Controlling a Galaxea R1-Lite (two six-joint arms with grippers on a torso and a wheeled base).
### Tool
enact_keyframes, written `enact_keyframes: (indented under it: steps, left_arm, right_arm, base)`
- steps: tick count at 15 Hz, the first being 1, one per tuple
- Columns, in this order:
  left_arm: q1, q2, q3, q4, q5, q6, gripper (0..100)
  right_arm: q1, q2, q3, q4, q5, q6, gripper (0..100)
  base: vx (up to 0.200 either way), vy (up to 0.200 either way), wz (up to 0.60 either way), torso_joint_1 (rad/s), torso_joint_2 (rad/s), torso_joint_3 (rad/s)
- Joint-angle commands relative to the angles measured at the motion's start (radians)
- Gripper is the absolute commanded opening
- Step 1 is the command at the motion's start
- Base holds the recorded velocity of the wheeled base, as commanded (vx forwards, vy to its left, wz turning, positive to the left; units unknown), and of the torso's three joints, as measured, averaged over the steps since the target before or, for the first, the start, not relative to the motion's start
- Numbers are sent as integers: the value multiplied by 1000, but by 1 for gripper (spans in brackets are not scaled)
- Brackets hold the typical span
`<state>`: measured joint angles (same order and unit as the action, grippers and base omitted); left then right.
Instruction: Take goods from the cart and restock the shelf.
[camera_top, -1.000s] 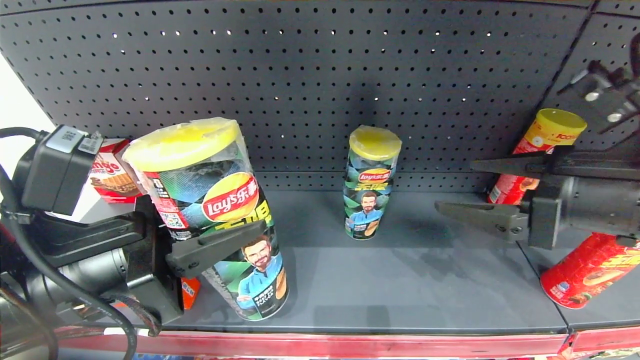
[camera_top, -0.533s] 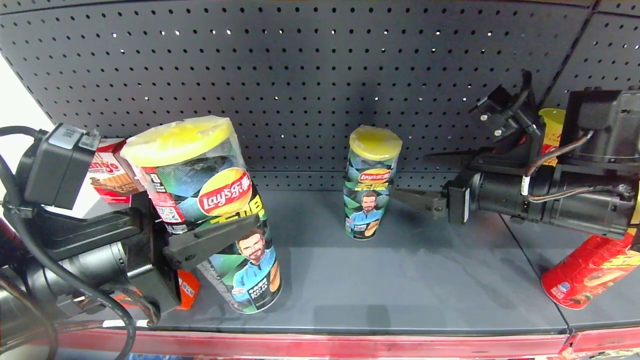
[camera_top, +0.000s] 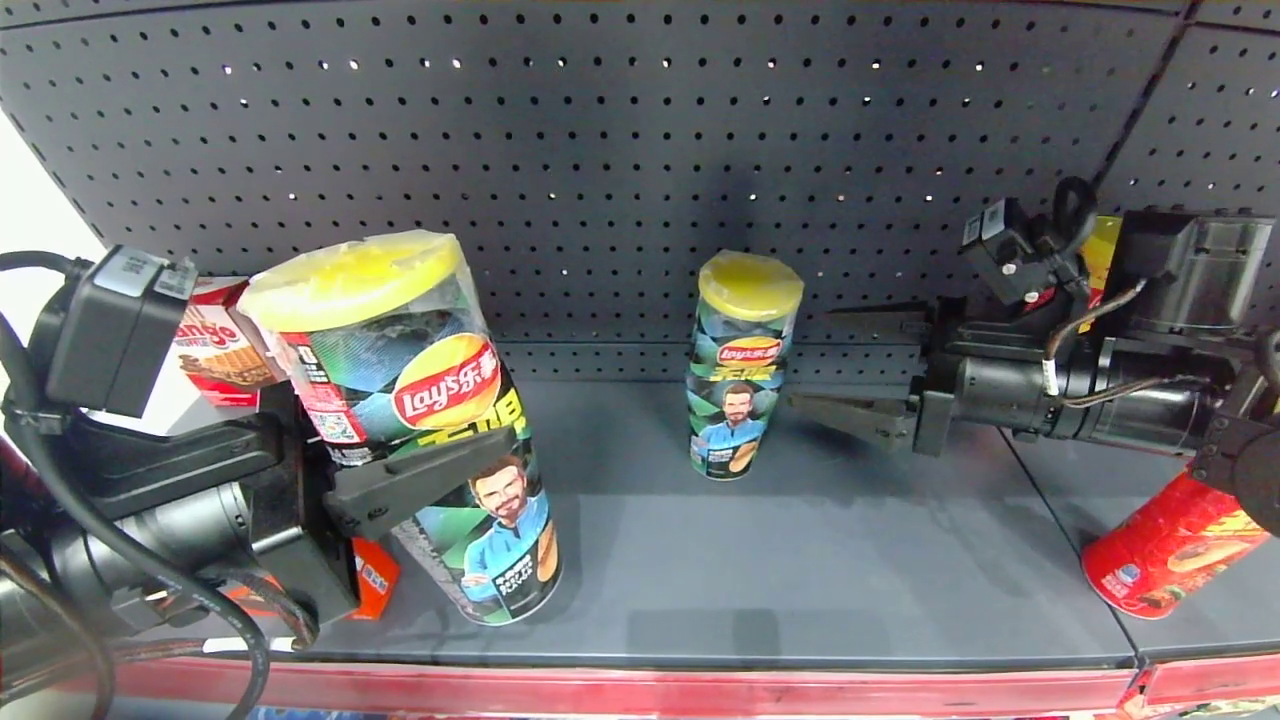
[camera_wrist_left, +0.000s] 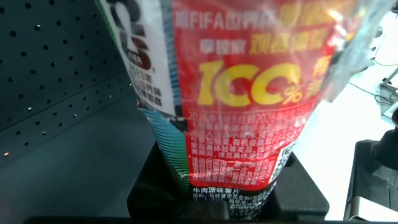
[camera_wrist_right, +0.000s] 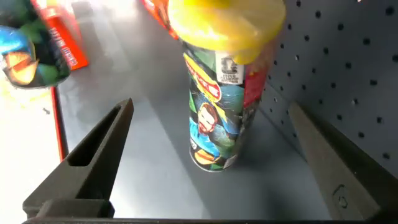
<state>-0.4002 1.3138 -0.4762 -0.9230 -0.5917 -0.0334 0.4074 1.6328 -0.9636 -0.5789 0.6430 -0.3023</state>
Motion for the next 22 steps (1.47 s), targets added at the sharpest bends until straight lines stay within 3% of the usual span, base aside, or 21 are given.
enact_keyframes:
  steps: [1, 22]
  left_arm:
    - [-2, 2, 1, 0, 0, 0, 0]
    - [0, 36, -7, -27, -2, -17, 0]
  right_arm:
    - [-12, 13, -1, -1, 12, -11, 100]
    - [30, 328, -239, -41, 17, -37, 100]
  base:
    - [0, 0, 0, 0, 0, 0]
    - [0, 0, 0, 0, 0, 0]
